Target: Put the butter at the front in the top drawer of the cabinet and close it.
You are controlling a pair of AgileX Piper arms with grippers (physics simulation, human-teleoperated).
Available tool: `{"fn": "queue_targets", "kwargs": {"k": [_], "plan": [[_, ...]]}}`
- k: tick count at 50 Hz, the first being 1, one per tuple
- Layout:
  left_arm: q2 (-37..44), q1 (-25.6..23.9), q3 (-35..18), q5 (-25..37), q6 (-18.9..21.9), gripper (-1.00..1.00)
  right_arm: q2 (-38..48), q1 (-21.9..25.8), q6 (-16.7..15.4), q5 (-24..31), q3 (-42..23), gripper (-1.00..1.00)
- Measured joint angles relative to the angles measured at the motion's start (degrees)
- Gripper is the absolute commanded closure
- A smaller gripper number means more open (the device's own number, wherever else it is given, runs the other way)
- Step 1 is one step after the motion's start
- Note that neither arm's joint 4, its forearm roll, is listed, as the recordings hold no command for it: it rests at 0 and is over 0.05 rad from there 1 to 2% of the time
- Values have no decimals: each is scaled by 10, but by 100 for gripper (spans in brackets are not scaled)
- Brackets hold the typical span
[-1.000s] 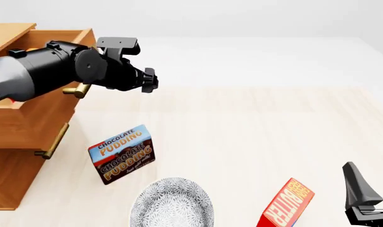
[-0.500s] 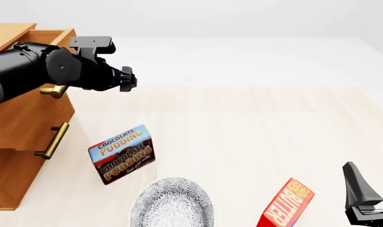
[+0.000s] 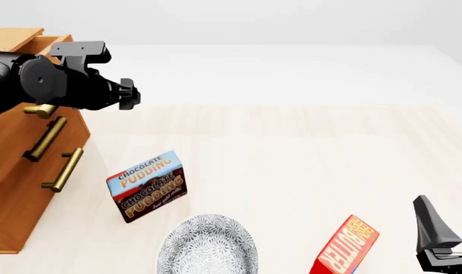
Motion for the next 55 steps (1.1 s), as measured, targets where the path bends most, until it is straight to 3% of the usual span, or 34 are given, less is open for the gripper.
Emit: {"fn": "queue_targets", "kwargs": {"k": [55], "plan": [[-54,108,62,-10,-3,-100,0,0,0,0,0,-100]]}}
